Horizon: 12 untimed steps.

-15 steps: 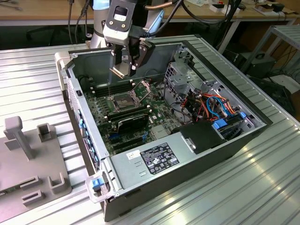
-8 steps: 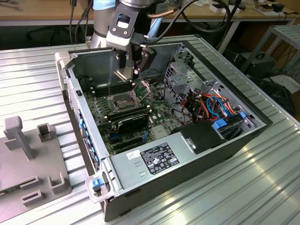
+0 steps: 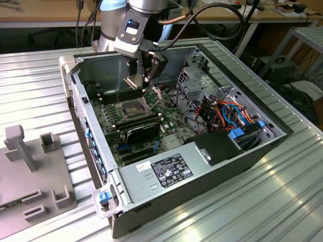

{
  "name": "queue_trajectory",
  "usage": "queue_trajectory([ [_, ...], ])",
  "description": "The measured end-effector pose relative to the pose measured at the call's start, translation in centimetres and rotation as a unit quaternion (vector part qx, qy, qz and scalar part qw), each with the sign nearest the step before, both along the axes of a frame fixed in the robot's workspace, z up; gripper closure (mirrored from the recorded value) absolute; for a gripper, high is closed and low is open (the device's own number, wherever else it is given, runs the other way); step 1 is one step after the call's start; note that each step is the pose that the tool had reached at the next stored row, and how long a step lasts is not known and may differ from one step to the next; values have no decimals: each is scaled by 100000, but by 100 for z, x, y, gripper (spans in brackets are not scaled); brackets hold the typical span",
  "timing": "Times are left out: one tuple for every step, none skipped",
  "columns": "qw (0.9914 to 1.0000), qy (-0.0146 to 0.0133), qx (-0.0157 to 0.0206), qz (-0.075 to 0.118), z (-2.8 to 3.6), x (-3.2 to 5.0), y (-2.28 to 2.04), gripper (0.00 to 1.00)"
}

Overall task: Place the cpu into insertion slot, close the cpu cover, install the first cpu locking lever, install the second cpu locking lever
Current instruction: 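Place the cpu into insertion slot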

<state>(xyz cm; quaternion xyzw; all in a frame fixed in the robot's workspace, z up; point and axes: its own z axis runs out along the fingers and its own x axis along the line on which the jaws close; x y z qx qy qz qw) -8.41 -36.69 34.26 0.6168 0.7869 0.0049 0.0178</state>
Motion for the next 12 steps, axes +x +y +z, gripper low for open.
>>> queue_trajectory([
  [99998, 2, -7, -589, -3, 1, 0, 45],
  [99989, 3, -5, -1506, -8, 2, 0, 45],
  [99978, -2, -2, -2110, -11, 2, 0, 45],
  [99956, 1, -7, -2979, -14, 2, -1, 45],
  [99954, 1, -8, -3034, -14, 2, -1, 45],
  [99954, 3, -9, -3040, -14, 2, -1, 45],
  [99951, -3, -1, -3141, -15, 2, 0, 45],
  [99948, -3, -2, -3234, -15, 2, 0, 45],
  [99948, -3, 0, -3239, -15, 2, 0, 45],
  [99947, -2, -2, -3242, -15, 2, 0, 45],
  [99947, -1, -1, -3247, -15, 2, 0, 45],
  [99947, -3, 0, -3252, -15, 2, 0, 45],
])
